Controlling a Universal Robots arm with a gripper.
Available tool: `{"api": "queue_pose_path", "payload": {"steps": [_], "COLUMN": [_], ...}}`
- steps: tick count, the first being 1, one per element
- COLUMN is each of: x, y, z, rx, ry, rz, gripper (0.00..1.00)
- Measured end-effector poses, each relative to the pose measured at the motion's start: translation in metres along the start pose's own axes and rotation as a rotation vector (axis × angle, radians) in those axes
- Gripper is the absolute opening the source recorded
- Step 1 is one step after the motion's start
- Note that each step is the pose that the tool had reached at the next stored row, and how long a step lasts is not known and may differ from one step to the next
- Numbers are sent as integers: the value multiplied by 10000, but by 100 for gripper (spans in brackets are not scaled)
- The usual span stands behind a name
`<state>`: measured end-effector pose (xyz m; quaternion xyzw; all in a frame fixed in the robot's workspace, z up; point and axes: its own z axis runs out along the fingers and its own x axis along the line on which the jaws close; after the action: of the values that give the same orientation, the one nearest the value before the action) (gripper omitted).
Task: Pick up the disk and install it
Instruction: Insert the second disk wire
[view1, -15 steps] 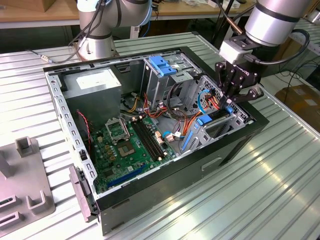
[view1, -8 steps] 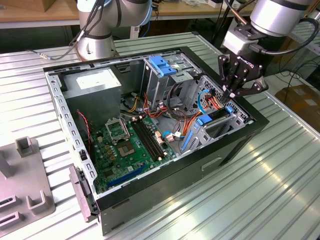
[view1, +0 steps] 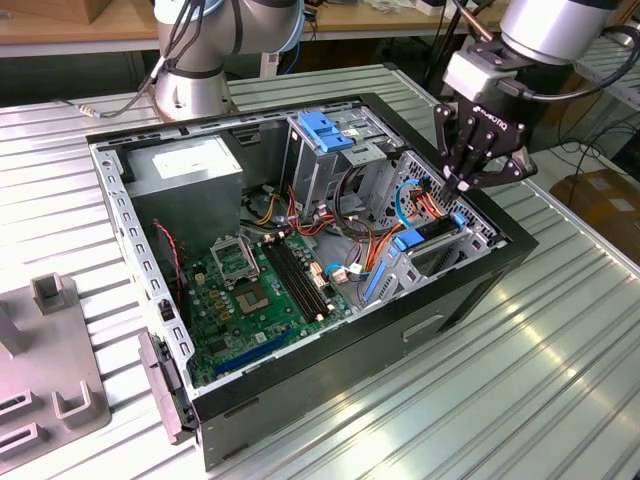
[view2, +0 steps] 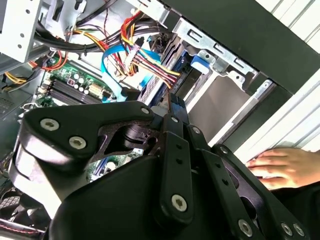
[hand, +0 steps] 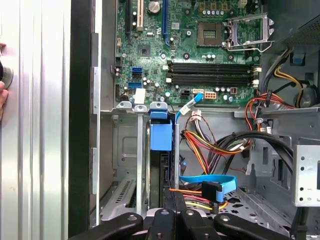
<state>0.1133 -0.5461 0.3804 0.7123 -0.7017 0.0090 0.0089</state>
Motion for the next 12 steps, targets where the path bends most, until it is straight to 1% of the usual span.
{"api": "queue_pose_path", "payload": {"steps": [1,2,5,9,12], "x": [1,1,-25,-104,-207], "y": [4,13,44,82,102], "z": [-38,-57,-60,-62,-65], "rx": [1,1,3,3,3], "ry": [-16,-22,-24,-24,-23], "rz": [-9,-11,-28,-44,-67], "gripper": [11,11,11,11,11]}}
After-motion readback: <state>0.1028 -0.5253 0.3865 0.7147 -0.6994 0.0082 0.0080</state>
